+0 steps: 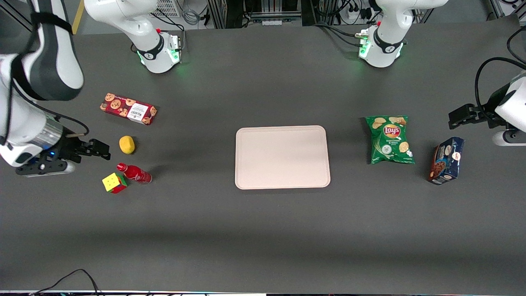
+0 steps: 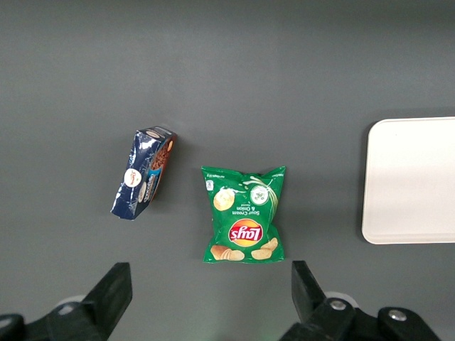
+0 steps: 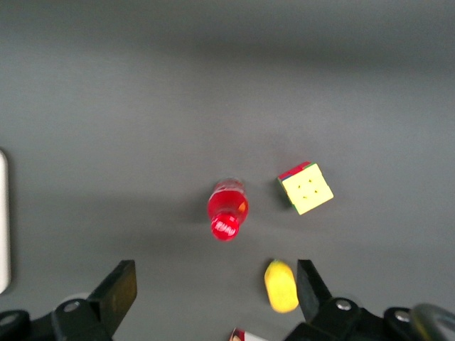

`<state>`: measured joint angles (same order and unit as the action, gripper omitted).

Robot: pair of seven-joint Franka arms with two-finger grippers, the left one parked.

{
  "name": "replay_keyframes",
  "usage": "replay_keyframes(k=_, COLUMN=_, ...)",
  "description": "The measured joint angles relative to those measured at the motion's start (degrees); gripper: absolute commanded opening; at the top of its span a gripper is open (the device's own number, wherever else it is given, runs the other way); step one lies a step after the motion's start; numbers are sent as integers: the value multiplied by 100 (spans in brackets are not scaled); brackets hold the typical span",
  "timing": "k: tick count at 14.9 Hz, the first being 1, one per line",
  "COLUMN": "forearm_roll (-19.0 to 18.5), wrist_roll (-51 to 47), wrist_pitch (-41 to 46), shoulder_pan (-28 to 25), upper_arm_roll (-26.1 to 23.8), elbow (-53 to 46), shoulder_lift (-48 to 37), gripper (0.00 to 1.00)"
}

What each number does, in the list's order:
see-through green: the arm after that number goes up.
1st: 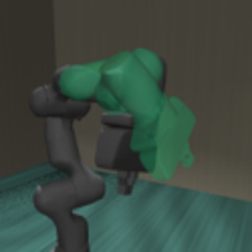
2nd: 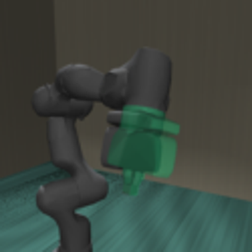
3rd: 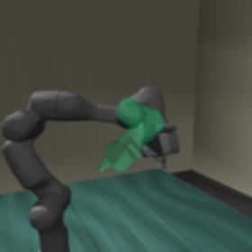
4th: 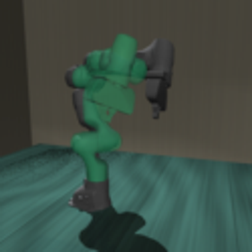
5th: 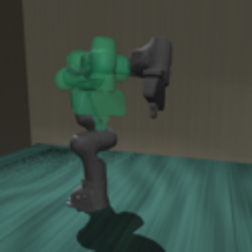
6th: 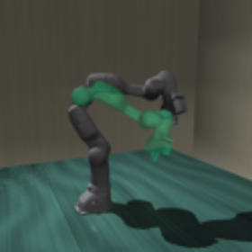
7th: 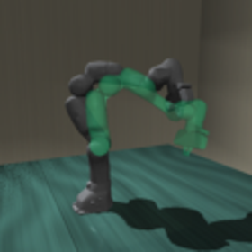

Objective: Place coke bottle on tray
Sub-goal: 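Move the right gripper down over the red Coca-Cola bottle, then close the right gripper around the red Coca-Cola bottle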

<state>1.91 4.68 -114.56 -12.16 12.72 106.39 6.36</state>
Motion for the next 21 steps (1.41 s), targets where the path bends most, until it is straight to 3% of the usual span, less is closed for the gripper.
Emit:
replay_keyframes(k=7, forearm_roll=-62, wrist_roll=12, wrist_pitch=-1188, shoulder_pan=-2, upper_arm_roll=-30, elbow=554, shoulder_lift=735, gripper=100)
replay_keyframes(k=13, forearm_roll=-64, wrist_roll=37, wrist_pitch=-1344, shoulder_pan=-2, upper_arm_roll=-47, elbow=758, shoulder_lift=942, gripper=100)
replay_keyframes(k=16, forearm_roll=-64, wrist_roll=45, wrist_pitch=-1449, shoulder_pan=-2, upper_arm_roll=-53, elbow=858, shoulder_lift=941, gripper=94)
replay_keyframes(k=19, forearm_roll=-64, wrist_roll=121, wrist_pitch=-1655, shoulder_pan=-2, upper_arm_roll=-56, elbow=1002, shoulder_lift=940, gripper=80)
replay_keyframes(k=21, forearm_roll=-64, wrist_roll=176, wrist_pitch=-1690, shoulder_pan=-2, upper_arm_roll=-58, elbow=1023, shoulder_lift=938, gripper=80)
